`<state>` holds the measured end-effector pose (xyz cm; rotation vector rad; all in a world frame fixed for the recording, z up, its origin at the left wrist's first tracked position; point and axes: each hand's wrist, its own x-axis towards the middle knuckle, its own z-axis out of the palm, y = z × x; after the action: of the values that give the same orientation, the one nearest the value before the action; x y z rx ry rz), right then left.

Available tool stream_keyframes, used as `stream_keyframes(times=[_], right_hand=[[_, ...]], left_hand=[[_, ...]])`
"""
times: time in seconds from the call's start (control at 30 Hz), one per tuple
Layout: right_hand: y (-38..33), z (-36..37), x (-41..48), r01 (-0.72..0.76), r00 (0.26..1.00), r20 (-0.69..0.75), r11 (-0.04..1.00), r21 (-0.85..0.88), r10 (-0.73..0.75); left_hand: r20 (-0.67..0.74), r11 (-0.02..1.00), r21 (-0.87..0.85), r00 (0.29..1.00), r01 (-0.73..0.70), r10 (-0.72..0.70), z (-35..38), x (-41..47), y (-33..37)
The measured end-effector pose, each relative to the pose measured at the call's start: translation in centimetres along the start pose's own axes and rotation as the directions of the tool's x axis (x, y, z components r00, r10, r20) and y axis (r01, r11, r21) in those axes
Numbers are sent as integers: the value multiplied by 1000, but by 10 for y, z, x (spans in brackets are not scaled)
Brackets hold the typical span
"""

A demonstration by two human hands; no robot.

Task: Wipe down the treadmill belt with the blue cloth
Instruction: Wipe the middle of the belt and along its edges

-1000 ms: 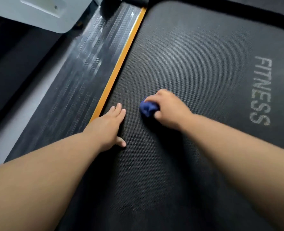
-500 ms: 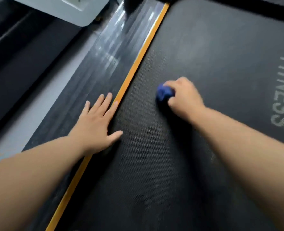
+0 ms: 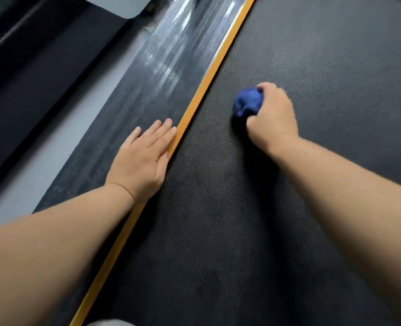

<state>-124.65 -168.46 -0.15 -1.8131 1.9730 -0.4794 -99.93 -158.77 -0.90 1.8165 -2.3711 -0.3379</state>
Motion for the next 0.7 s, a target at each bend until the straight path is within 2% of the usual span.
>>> stream_keyframes(times=[0.03, 0.07, 0.13, 0.17, 0.23, 0.27, 0.3, 0.33, 0.4, 0.43, 0.47, 0.5, 0.57, 0.63, 0.7], right_hand=[[0, 2, 4, -55, 998, -24, 998, -34, 54], [-4, 6, 2, -25, 1000, -17, 994, -107, 23], [-15, 17, -18, 174, 982, 103, 970, -169, -158], [-22, 23, -34, 313, 939, 195, 938, -145, -283], [-31, 31, -64, 547, 793, 369, 834, -77, -486], [-31, 32, -65, 617, 737, 403, 783, -75, -543], [-30, 28, -57, 637, 734, 381, 765, -96, -563], [-29, 24, -42, 593, 785, 319, 793, -139, -531], [-27, 17, -11, 379, 921, 171, 905, -195, -349], [-29, 15, 0, 281, 958, 123, 940, -193, -261], [-32, 16, 3, 251, 966, 115, 948, -195, -232], [-37, 22, -2, 281, 957, 138, 937, -206, -257], [-46, 33, -28, 435, 886, 254, 885, -165, -389], [-50, 38, -61, 599, 754, 363, 800, -39, -548], [-48, 39, -75, 682, 640, 442, 730, 52, -629]], left_hand=[[-26, 999, -32, 1000, 8, -9, 1, 0, 0], [-49, 998, -61, 998, 25, -28, 2, -1, 2], [-93, 995, -79, 993, 66, -73, 1, -2, 3], [-104, 995, -69, 992, 71, -78, 0, -2, 3], [-97, 998, -45, 994, 54, -58, 1, -2, 2], [-93, 998, -48, 994, 51, -55, 1, -2, 2], [-94, 997, -55, 994, 53, -58, 1, -1, 1], [-95, 997, -57, 994, 56, -61, 0, 0, 1], [-91, 996, -61, 993, 64, -70, -1, -1, 1], [-89, 995, -68, 993, 67, -73, -2, 0, 2], [-84, 995, -75, 994, 69, -75, -1, -1, 2], [-79, 994, -81, 994, 70, -76, -1, -2, 2], [-80, 994, -89, 994, 71, -78, 0, -2, 2], [-86, 992, -101, 993, 69, -78, -1, -2, 2], [-59, 989, -126, 994, 79, -87, -4, -1, 2]])
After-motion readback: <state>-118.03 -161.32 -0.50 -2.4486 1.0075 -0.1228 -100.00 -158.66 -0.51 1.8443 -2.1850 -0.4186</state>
